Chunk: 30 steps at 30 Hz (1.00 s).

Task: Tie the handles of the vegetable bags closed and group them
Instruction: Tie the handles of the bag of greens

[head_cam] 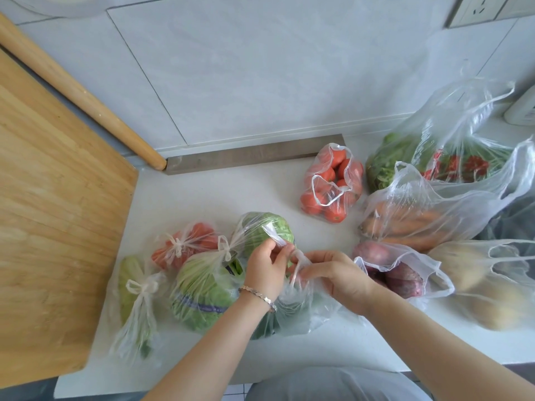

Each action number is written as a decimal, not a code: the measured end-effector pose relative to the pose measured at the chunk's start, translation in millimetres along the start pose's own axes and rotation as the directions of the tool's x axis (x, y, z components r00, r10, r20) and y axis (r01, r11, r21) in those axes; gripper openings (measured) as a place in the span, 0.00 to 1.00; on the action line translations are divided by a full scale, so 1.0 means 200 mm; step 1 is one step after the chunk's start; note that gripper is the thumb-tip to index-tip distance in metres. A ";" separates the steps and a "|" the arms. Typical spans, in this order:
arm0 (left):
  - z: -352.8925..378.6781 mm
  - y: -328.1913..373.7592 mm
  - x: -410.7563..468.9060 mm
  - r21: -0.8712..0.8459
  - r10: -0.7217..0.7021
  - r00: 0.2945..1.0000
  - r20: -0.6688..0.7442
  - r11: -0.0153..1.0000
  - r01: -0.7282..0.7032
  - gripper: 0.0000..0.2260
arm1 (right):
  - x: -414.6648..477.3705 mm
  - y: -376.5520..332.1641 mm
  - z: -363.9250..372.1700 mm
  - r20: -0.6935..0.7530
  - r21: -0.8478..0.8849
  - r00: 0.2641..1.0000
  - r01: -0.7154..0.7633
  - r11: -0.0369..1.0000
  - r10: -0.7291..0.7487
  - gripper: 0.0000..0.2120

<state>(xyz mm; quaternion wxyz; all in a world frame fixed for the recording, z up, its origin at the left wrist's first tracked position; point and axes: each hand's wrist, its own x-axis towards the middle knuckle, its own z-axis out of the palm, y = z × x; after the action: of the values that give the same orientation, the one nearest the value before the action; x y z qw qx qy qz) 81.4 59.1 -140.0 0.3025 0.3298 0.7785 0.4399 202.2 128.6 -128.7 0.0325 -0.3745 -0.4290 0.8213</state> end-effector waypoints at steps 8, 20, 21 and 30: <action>0.03 -0.01 -0.06 -0.019 -0.044 0.996 0.079 0.999 0.045 0.08 | -0.04 -0.01 -0.03 0.037 0.302 0.997 0.057 0.951 -0.071 0.21; 0.02 -0.01 -0.09 -0.014 -0.003 0.999 0.043 1.000 0.003 0.05 | -0.10 0.00 -0.01 -0.005 0.073 0.992 0.129 0.989 -0.129 0.14; 0.02 -0.01 -0.09 -0.011 0.004 0.999 0.044 1.000 -0.003 0.04 | -0.10 0.00 -0.02 0.010 0.119 0.992 0.120 0.986 -0.122 0.14; 0.05 -0.02 -0.10 -0.071 -0.099 0.994 -0.044 0.993 0.096 0.11 | -0.06 0.05 0.02 -0.300 -0.442 0.888 0.194 0.876 -0.348 0.16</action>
<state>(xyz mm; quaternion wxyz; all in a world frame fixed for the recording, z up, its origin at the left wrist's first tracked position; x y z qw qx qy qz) 100.0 45.9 -144.1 0.3164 0.2704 0.7850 0.4589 210.8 115.1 -128.2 0.1525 -0.4562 -0.6228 0.6171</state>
